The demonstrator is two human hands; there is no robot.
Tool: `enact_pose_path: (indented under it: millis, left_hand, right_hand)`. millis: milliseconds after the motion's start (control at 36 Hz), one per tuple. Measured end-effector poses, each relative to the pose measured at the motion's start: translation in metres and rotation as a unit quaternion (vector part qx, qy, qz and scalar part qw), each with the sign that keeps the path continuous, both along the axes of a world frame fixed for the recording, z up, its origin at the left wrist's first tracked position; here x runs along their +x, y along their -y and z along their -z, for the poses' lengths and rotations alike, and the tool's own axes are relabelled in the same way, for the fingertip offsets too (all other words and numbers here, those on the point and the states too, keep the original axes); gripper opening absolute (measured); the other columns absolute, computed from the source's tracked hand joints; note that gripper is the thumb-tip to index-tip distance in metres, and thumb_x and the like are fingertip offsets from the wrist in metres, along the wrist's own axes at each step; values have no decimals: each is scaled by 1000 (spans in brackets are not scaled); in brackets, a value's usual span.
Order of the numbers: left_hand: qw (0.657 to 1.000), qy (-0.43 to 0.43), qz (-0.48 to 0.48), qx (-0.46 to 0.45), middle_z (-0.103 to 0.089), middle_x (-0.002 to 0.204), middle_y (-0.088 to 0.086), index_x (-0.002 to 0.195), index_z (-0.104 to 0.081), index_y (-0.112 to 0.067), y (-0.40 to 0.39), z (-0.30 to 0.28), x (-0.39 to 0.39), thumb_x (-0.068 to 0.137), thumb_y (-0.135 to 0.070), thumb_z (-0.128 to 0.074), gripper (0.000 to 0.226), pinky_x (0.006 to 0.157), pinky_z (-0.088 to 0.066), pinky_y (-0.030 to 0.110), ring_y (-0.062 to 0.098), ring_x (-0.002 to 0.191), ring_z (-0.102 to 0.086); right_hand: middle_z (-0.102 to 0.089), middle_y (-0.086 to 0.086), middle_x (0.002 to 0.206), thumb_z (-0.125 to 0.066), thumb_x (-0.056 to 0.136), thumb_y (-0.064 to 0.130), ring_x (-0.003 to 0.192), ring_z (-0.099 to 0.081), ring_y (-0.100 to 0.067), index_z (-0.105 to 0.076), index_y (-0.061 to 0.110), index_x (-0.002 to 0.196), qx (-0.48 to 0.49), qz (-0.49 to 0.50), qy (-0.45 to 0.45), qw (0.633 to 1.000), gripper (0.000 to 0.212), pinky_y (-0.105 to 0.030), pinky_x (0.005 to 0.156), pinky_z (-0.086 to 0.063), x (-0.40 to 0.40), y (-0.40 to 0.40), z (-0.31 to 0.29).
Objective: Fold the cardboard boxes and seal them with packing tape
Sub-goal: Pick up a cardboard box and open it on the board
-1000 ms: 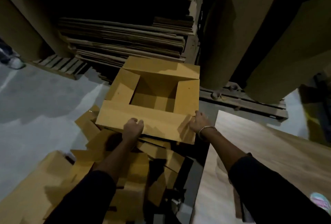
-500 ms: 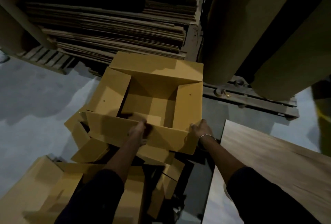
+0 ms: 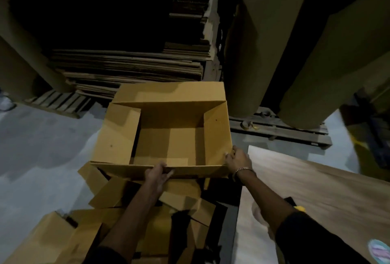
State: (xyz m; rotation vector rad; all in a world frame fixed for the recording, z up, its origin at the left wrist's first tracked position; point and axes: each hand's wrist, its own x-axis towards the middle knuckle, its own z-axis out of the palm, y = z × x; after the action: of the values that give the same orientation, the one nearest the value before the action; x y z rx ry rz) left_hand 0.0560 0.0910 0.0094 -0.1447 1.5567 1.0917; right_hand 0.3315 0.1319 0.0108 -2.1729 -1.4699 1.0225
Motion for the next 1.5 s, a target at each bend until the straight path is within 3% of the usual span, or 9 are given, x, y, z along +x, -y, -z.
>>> enact_pose_path:
  millis: [472, 750, 861, 1056, 1139, 1222, 1333, 1444, 1500]
  left_hand:
    - [982, 24, 105, 154, -63, 126, 35, 143, -45, 1, 169, -156, 134, 99, -8, -67, 50, 52, -62, 28, 33, 94, -74]
    - [960, 35, 191, 202, -57, 123, 28, 109, -50, 0, 228, -195, 269, 101, -3, -63, 15, 98, -58, 44, 36, 96, -66]
    - [947, 35, 238, 211, -61, 128, 30, 144, -40, 4, 243, -192, 325, 99, -3, -65, 52, 91, -57, 40, 36, 95, -71]
    - [929, 16, 305, 210, -60, 137, 29, 154, -35, 2, 264, -168, 419, 96, -8, -71, 69, 57, -63, 30, 38, 97, -73]
    - [921, -5, 335, 200, -58, 140, 29, 155, -36, -2, 272, -154, 458, 94, -13, -75, 74, 64, -65, 32, 32, 86, -77]
    - [912, -29, 367, 182, -59, 138, 32, 138, -53, 3, 281, -146, 492, 93, -11, -74, 52, 75, -66, 38, 23, 66, -73]
    - [917, -41, 368, 148, -68, 124, 23, 110, -64, 0, 289, -126, 523, 88, -5, -73, 24, 56, -62, 31, 37, 109, -71]
    - [917, -63, 373, 127, -74, 114, 25, 97, -68, -2, 292, -105, 539, 70, -13, -81, 32, 71, -65, 39, 35, 90, -73]
    - [909, -96, 387, 121, -73, 91, 18, 93, -67, -2, 299, -108, 543, 79, -12, -77, 20, 55, -62, 33, 32, 70, -69]
  right_hand:
    - [-73, -5, 123, -51, 103, 42, 106, -67, -31, -60, 24, 137, 177, 68, 18, 982, 40, -42, 83, -55, 146, 218, -151]
    - [-74, 0, 111, -59, 98, 45, 97, -68, -28, -60, 26, 126, 254, 200, 64, 944, 34, -42, 78, -55, 267, 357, -179]
    - [-71, 2, 111, -64, 95, 54, 97, -66, -22, -59, 26, 125, 266, 241, 51, 932, 42, -40, 80, -55, 321, 399, -185]
    - [-63, 2, 119, -76, 82, 64, 103, -58, -18, -49, 24, 138, 204, 282, 36, 937, 74, -44, 88, -55, 433, 450, -176]
    - [-64, -4, 129, -80, 81, 60, 111, -60, -23, -47, 22, 139, 192, 311, 26, 930, 77, -44, 92, -53, 474, 471, -164]
    - [-63, -7, 134, -80, 81, 59, 119, -60, -28, -44, 20, 143, 174, 340, 15, 924, 82, -45, 95, -52, 506, 490, -149]
    - [-64, -8, 134, -79, 76, 68, 119, -61, -32, -41, 19, 145, 124, 355, 4, 927, 92, -45, 93, -53, 534, 512, -121]
    - [-65, -10, 130, -74, 73, 77, 116, -62, -34, -42, 16, 144, 68, 340, 1, 938, 99, -43, 89, -53, 550, 529, -102]
    - [-64, -10, 132, -70, 71, 83, 116, -62, -36, -41, 16, 145, 46, 330, 6, 943, 104, -44, 90, -55, 554, 533, -95]
